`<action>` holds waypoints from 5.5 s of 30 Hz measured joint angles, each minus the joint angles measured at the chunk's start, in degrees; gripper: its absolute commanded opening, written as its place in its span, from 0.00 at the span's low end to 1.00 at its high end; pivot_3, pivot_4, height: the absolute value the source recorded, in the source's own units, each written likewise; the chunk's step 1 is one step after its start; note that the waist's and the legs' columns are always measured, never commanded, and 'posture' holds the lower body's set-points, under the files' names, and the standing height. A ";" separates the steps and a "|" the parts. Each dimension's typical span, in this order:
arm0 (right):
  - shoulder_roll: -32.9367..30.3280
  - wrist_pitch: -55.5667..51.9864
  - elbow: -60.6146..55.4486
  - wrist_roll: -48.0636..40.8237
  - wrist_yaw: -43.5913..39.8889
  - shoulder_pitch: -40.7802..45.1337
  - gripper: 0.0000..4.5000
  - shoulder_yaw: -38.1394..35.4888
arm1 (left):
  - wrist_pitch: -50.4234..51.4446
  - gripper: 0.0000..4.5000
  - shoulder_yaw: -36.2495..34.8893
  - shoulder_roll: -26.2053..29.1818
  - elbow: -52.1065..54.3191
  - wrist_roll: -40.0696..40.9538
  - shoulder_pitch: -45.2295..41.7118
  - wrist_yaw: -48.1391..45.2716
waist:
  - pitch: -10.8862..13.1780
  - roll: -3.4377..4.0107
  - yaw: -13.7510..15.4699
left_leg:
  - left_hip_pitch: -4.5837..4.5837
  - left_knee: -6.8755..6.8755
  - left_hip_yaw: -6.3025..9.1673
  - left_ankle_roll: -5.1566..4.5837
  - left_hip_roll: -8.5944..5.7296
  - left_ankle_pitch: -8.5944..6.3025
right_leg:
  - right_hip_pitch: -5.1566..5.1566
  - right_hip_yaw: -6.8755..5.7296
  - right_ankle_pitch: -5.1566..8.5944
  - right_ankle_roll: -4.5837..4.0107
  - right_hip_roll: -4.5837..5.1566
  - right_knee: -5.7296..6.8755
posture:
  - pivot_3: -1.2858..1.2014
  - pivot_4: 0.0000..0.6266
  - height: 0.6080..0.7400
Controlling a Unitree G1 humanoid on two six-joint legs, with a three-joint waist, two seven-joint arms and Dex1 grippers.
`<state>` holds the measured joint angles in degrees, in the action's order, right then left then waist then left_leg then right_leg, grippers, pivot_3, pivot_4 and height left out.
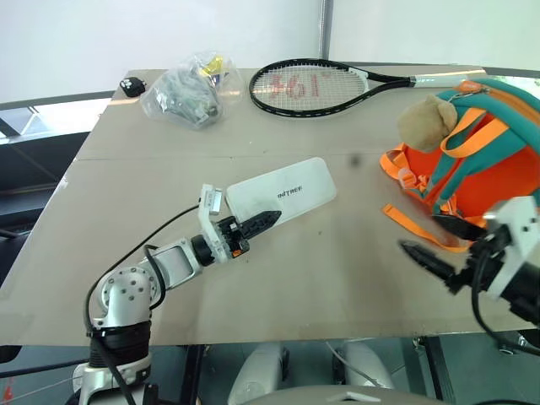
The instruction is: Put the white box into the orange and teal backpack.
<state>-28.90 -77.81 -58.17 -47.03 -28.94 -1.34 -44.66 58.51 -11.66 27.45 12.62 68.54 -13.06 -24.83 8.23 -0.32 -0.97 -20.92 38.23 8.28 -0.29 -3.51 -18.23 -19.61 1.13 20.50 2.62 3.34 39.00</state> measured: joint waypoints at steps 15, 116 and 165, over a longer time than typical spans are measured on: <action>1.96 14.08 27.11 19.34 21.90 24.75 0.72 20.25 | -7.94 0.27 5.27 1.64 -0.70 -14.86 -2.20 -10.38 | 0.05 0.02 -0.81 | -0.16 -0.01 -0.15 0.00 0.05 0.00 | -0.12 0.12 0.00 0.01 -0.06 -0.05 | 0.52 0.24 1.00; -13.74 44.05 49.37 16.17 -29.49 34.49 0.00 42.62 | 18.36 0.97 -2.25 -0.94 1.93 -12.49 -34.31 -27.82 | 0.29 -0.09 -1.00 | -1.60 1.99 0.68 -0.20 -0.12 -0.08 | -0.04 -1.65 -0.07 0.13 0.35 0.79 | 0.52 0.24 1.00; -0.35 38.04 70.21 12.98 6.49 47.39 0.00 31.90 | -3.88 0.07 0.59 -4.68 -9.07 -14.80 -7.42 -4.71 | 0.14 0.03 -1.40 | -0.71 1.24 -0.17 -0.19 0.03 -0.08 | 0.01 -0.99 -0.07 0.13 0.34 0.80 | 0.52 0.24 1.00</action>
<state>-29.25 -39.77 12.04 -34.05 -22.45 46.05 -12.76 54.63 -11.07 22.77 3.55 53.74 -20.49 -29.54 8.37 -0.29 -2.37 -21.64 39.47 8.11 -0.48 -3.48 -18.31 -19.60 0.14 20.44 2.75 3.68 39.80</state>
